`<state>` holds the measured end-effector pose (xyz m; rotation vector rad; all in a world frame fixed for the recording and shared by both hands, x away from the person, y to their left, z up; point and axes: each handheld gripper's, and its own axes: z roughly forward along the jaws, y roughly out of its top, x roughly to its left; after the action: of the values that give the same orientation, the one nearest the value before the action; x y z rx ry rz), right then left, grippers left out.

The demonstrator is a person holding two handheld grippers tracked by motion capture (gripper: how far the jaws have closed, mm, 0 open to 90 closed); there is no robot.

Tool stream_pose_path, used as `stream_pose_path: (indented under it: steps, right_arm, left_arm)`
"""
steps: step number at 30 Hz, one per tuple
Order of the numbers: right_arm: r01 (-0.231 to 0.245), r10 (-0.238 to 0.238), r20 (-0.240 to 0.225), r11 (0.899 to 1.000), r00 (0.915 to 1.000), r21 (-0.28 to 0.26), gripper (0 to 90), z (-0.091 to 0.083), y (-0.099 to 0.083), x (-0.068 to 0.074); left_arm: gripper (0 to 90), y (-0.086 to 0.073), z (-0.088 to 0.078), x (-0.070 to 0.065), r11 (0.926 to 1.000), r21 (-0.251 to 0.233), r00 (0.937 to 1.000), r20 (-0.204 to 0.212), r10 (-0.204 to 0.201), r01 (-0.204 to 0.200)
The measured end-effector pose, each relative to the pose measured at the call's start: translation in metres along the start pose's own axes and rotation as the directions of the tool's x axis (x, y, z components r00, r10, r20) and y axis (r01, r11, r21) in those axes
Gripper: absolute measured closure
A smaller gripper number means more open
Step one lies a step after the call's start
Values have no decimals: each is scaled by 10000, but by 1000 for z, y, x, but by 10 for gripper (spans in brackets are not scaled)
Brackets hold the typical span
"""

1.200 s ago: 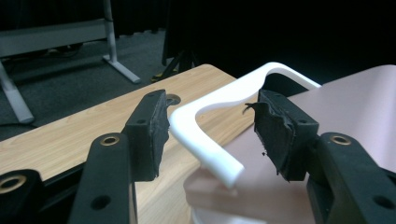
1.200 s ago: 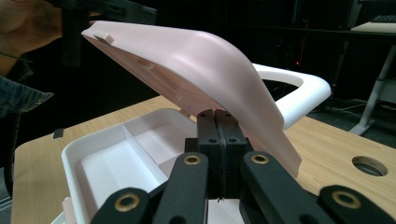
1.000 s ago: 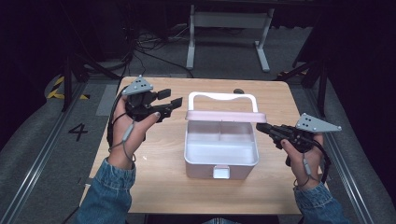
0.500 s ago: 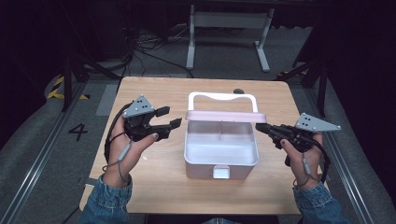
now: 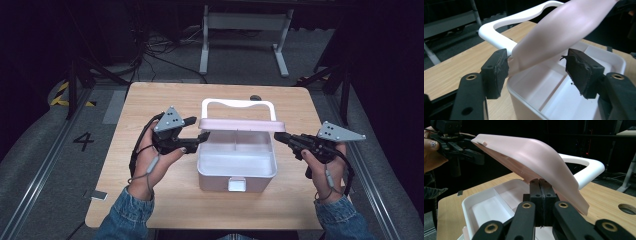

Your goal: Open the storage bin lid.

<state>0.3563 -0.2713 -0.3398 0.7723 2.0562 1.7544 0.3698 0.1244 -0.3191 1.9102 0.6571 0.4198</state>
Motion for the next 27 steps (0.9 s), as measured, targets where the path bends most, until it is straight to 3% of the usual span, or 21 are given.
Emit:
stream_pose_path:
  steps: [5, 9, 11, 14, 16, 22, 25, 27]
  right_arm:
    - [39, -39, -5, 10000, 10000, 34, 900, 0, 0, 0]
    - [-22, 23, -69, 10000, 10000, 15, 900, 1, 0, -1]
    - [-133, 133, -147, 9999, 9998, -10, 900, 1, -1, -1]
    - [-128, 128, -171, 9999, 9998, -9, 900, 1, -1, -2]
    - [-125, 125, -167, 9999, 9998, 17, 900, 0, -1, -2]
    - [-168, 167, -160, 9999, 9997, -12, 876, -1, 0, -1]
    - [-178, 178, -202, 9998, 9996, 2, 824, -2, 1, -1]
    - [-98, 104, -327, 9998, 9994, 191, 789, -4, 3, 0]
  left_arm:
    - [359, 2, 9, -3, 10000, 55, 9994, -343, 50, -48]
    - [343, 7, 15, -6, 9997, -239, 9997, -242, 27, -32]
    - [341, 9, 17, -8, 9992, -321, 9987, -460, 203, -218]
    - [355, 11, 21, -7, 9984, -547, 9993, -366, 88, -108]
    - [366, 11, 24, -6, 9977, -636, 9982, -562, 216, -252]
    - [518, 13, 26, -4, 9939, -1032, 9977, -584, 335, -394]
    - [548, 16, 26, -5, 9924, -961, 9946, -782, 688, -762]
    - [556, 18, 27, -4, 9926, -977, 9948, -790, 647, -723]
